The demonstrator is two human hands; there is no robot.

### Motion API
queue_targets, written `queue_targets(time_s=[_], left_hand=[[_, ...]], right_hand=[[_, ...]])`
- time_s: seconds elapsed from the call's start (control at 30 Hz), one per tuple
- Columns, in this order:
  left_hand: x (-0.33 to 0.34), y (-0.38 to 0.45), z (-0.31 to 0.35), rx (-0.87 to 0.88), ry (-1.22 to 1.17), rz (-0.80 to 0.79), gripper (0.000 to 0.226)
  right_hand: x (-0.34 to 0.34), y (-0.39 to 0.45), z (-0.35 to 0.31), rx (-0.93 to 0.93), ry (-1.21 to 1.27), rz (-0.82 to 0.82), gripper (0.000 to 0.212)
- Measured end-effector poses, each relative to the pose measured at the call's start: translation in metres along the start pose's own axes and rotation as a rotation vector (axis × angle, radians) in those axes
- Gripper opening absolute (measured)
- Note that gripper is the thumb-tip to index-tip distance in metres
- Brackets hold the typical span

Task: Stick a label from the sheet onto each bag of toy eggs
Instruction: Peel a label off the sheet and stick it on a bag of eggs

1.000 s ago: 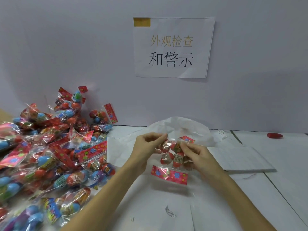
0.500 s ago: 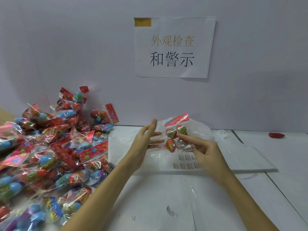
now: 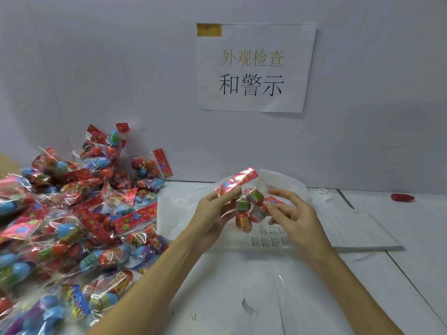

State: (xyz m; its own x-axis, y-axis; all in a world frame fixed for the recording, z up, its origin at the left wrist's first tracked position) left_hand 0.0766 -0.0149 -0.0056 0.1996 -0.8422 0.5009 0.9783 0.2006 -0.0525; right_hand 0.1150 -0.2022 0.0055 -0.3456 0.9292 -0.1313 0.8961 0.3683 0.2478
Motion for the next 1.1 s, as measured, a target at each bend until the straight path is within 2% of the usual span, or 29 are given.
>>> queue_targets(time_s=[0.1, 0.2, 0.33, 0.4, 0.47, 0.5, 0.57, 0.6, 0.67, 0.73, 0.77, 0.83, 0.9, 1.0, 1.1], left_hand=[[-0.002, 0.0, 0.003, 0.012, 0.104, -0.004, 0.047], [-0.006, -0.001, 0.004, 0.015, 0.201, 0.034, 0.036], [-0.011, 0.0, 0.004, 0.102, 0.157, 0.134, 0.023], [-0.01, -0.001, 0.007, 0.157, 0.135, 0.151, 0.031], [-0.012, 0.001, 0.008, 0.145, 0.128, 0.169, 0.054], [-0.011, 0.002, 0.007, 0.104, 0.126, 0.149, 0.06], [-0.003, 0.001, 0.004, 0.031, 0.152, 0.025, 0.055], [0.001, 0.0, 0.003, 0.026, 0.177, -0.033, 0.048], [0.003, -0.002, 0.005, 0.07, 0.223, -0.071, 0.031], [0.004, -0.003, 0.008, 0.113, 0.347, -0.105, 0.023], [0.007, -0.004, 0.01, 0.12, 0.439, -0.151, 0.022], [0.015, -0.008, 0.008, 0.113, 0.588, -0.26, 0.02], [0.022, -0.011, 0.004, 0.107, 0.669, -0.323, 0.018], [0.026, -0.012, 0.0, 0.105, 0.693, -0.327, 0.022], [0.019, -0.01, -0.001, 0.073, 0.655, -0.287, 0.02]], right_hand=[[-0.001, 0.001, 0.003, 0.054, 0.017, -0.02, 0.017], [-0.002, 0.0, 0.006, 0.089, -0.003, -0.024, 0.016], [-0.003, 0.001, 0.004, 0.058, -0.012, 0.014, 0.013], [-0.001, 0.002, 0.006, 0.07, 0.04, 0.036, 0.013], [-0.005, 0.002, 0.01, 0.094, 0.094, 0.083, 0.012], [-0.007, 0.002, 0.012, 0.107, 0.117, 0.092, 0.012], [-0.008, 0.003, 0.014, 0.146, 0.15, 0.051, 0.014], [-0.006, 0.003, 0.015, 0.167, 0.16, 0.007, 0.02], [0.0, 0.003, 0.016, 0.191, 0.156, -0.079, 0.051], [0.001, 0.004, 0.015, 0.18, 0.163, -0.099, 0.081], [0.0, 0.005, 0.014, 0.173, 0.2, -0.082, 0.088], [-0.004, 0.006, 0.012, 0.163, 0.238, -0.065, 0.08], [-0.001, 0.004, 0.009, 0.14, 0.188, -0.107, 0.056], [-0.003, 0.002, 0.011, 0.155, 0.133, -0.051, 0.04], [-0.013, 0.004, 0.015, 0.222, 0.259, 0.051, 0.033]])
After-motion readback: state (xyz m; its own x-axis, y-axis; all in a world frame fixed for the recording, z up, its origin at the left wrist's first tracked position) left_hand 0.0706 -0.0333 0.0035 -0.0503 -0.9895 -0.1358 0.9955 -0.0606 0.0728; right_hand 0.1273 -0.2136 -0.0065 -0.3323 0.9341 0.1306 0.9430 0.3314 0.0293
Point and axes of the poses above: each hand's wrist, its own y-axis towards the middle knuckle, its own x-axis out of the palm, z = x × y, the point moved 7 cm from there along y, towards the middle knuckle, and after that the axes turned 5 degrees about -y, right-handed, at the moved point
